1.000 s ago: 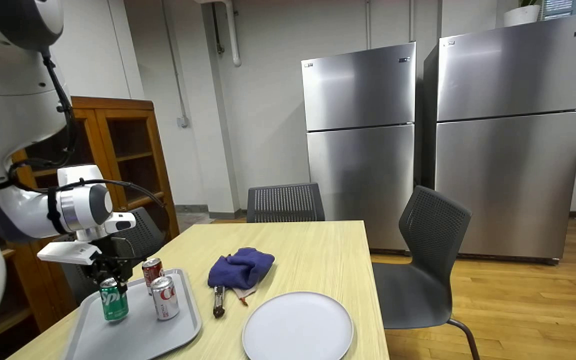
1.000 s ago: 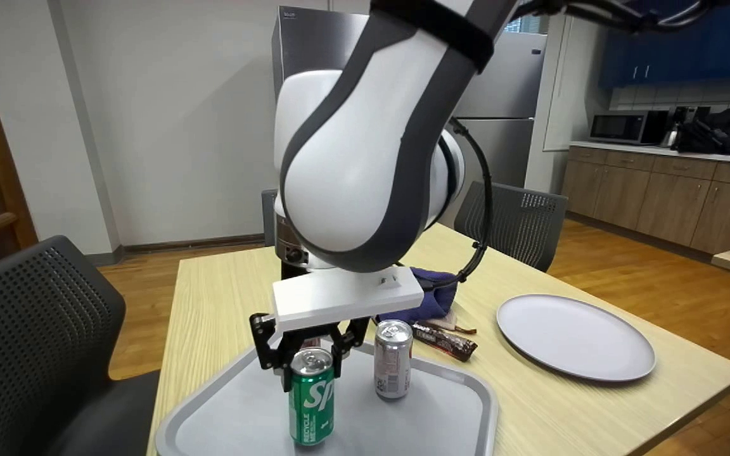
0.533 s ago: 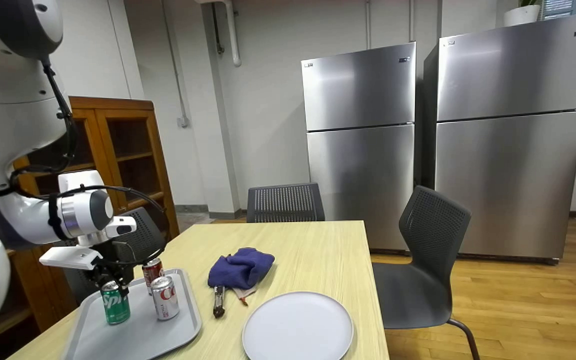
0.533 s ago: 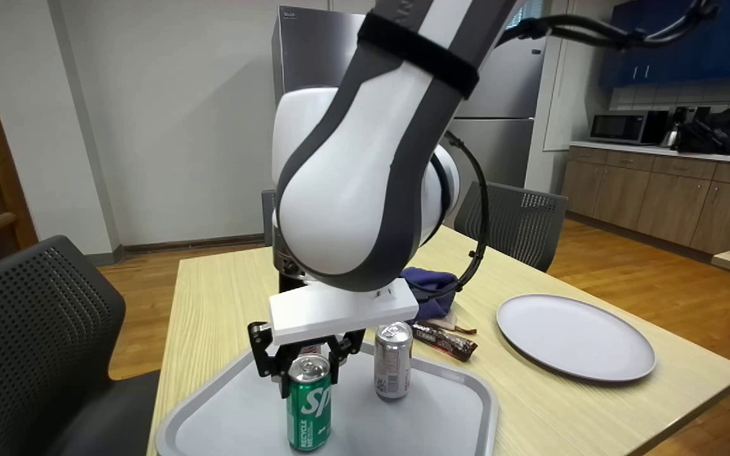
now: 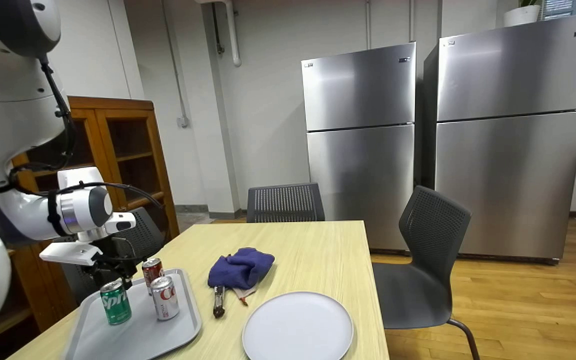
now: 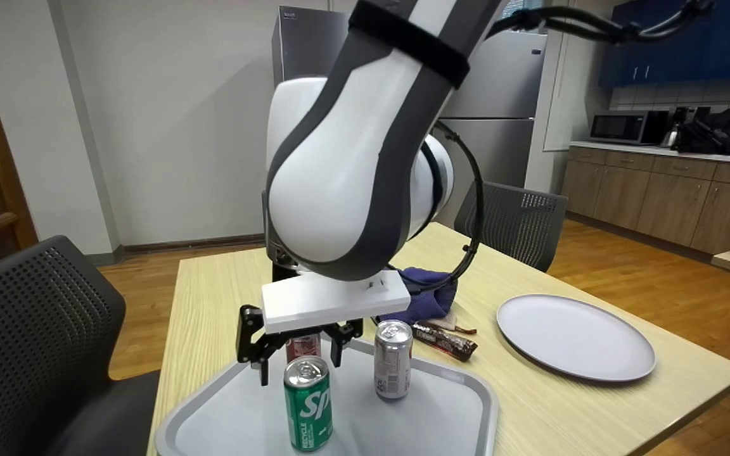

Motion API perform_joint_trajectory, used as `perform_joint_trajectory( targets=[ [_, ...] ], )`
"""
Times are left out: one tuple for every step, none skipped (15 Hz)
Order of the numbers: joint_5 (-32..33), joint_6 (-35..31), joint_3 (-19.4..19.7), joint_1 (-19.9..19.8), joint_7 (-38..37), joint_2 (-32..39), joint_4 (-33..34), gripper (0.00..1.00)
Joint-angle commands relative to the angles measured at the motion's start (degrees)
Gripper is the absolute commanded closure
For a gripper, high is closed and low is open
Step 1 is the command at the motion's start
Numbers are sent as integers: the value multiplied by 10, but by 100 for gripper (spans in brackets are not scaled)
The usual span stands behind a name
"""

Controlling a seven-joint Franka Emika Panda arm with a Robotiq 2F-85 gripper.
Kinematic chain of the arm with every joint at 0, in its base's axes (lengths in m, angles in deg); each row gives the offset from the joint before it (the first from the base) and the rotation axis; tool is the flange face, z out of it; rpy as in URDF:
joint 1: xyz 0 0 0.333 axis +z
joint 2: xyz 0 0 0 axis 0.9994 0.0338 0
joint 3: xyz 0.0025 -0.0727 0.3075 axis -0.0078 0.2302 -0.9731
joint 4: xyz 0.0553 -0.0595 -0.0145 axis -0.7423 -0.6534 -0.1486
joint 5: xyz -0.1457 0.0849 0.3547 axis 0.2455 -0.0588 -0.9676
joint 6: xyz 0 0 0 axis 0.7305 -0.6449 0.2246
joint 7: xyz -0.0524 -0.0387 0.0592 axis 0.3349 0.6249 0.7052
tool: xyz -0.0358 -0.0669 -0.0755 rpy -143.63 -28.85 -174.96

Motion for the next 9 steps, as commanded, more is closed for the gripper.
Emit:
perform_joint_trajectory(
  targets=[
    [-20, 3, 1, -5, 30, -30, -12, 0],
    [-17, 0, 6, -3, 28, -39, -18, 0],
    [-12, -1, 14, 0, 24, -49, -23, 0],
    [-6, -4, 23, 4, 17, -59, -29, 0],
    [-1, -5, 30, 5, 13, -68, -34, 0],
    [4, -6, 37, 6, 10, -78, -40, 0],
    [11, -9, 46, 7, 5, -89, -49, 0],
    [20, -12, 56, 8, 0, -100, -58, 0],
    [31, -17, 68, 9, -6, -113, -69, 0]
  ],
)
